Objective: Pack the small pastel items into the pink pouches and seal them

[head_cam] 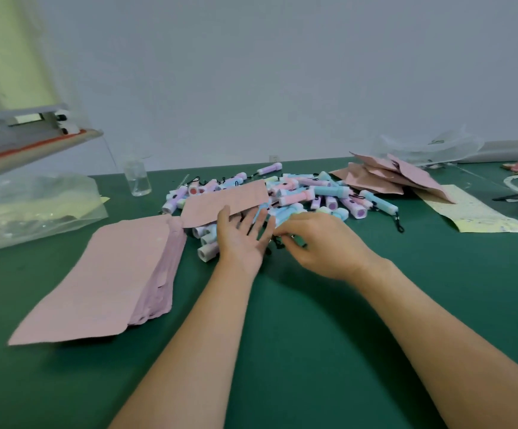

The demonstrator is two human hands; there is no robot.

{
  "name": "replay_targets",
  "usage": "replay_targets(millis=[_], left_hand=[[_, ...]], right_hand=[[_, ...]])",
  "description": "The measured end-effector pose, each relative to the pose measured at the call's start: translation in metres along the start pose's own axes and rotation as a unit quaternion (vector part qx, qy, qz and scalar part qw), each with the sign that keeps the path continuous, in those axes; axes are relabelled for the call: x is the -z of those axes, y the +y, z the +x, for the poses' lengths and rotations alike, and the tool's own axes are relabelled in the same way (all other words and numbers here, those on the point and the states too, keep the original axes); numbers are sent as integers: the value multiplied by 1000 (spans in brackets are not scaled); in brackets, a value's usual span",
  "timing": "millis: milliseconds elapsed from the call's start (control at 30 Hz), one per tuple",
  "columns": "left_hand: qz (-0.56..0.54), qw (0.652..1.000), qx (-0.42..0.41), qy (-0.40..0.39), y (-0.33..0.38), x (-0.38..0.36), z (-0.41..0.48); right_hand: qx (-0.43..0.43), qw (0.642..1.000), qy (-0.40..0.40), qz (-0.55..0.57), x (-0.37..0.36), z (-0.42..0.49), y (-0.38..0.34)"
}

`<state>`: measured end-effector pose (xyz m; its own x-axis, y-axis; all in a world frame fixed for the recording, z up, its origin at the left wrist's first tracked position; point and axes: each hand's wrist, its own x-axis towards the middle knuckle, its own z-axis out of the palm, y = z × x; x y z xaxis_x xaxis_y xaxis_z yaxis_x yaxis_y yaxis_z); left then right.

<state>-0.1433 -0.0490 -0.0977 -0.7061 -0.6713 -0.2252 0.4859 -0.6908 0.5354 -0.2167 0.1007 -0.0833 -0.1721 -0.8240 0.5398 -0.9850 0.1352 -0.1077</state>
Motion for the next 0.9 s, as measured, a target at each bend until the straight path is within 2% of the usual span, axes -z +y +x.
replay_targets(millis=[133,300,467,600,767,900], left_hand=[[-12,999,-3,29,9,6,10],[89,987,-62,117,12,0,15],[129,978,-104,124,3,1,18],[175,968,-167,71,-6,3,12],[188,970,-157,-3,-4,2,7],[196,970,-145,-8,-5,2,7]], right_hand=[[-59,998,14,6,4,-3,8],[-87,996,0,11,5,-4,6],[-95,995,-11,14,2,-2,1],[-137,989,53,0,0,0,2],[-190,971,145,-16,5,-1,11],[-202,964,168,-24,8,-3,19]])
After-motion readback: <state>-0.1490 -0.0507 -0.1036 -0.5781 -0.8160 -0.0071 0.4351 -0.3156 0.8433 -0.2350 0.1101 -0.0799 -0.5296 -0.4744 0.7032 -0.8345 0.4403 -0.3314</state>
